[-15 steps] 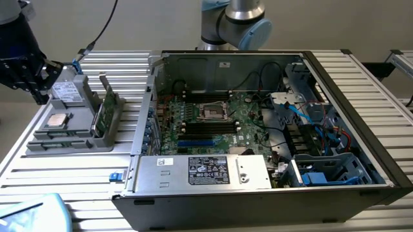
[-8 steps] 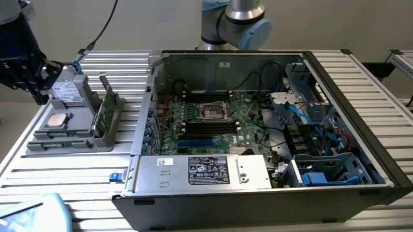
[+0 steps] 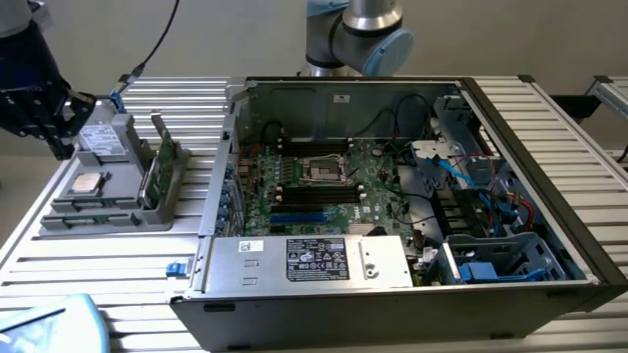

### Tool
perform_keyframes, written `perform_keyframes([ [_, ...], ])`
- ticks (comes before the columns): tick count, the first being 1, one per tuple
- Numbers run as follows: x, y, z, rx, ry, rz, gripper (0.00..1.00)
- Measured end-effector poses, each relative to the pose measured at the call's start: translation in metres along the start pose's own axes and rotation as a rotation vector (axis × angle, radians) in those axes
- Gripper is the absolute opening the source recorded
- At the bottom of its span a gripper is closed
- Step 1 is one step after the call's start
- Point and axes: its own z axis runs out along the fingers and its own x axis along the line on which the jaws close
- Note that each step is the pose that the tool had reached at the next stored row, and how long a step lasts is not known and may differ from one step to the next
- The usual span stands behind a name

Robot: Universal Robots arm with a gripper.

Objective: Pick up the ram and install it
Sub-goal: 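Pick up the ram and move it above insertion slot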

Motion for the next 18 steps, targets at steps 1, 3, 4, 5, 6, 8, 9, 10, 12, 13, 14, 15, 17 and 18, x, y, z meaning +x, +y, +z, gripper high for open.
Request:
perform_keyframes([
  [1, 0.0000, 0.0000, 0.0002, 0.0020, 0.0006, -0.017, 0.11],
  [3, 0.0000, 0.0000, 0.0006, 0.0062, 0.0018, -0.053, 0.11],
  [4, 0.0000, 0.0000, 0.0008, 0.0081, 0.0023, -0.071, 0.11],
  [5, 0.0000, 0.0000, 0.0010, 0.0101, 0.0029, -0.089, 0.11],
  [6, -0.0001, 0.0000, 0.0013, 0.0122, 0.0035, -0.107, 0.11],
  [8, -0.0002, 0.0000, 0.0018, 0.0164, 0.0047, -0.144, 0.11],
  [9, -0.0002, 0.0000, 0.0020, 0.0184, 0.0053, -0.162, 0.11],
  [10, -0.0002, -0.0001, 0.0024, 0.0198, 0.0057, -0.180, 0.11],
  [12, -0.0003, -0.0001, 0.0033, 0.0215, 0.0061, -0.217, 0.11],
  [13, -0.0004, -0.0001, 0.0038, 0.0221, 0.0063, -0.235, 0.11],
  [14, -0.0004, -0.0001, 0.0042, 0.0222, 0.0064, -0.252, 0.11],
  [15, -0.0004, -0.0001, 0.0048, 0.0213, 0.0060, -0.270, 0.11],
  [17, -0.0006, -0.0001, 0.0061, 0.0177, 0.0051, -0.309, 0.11],
  [18, -0.0006, -0.0001, 0.0067, 0.0161, 0.0046, -0.326, 0.11],
])
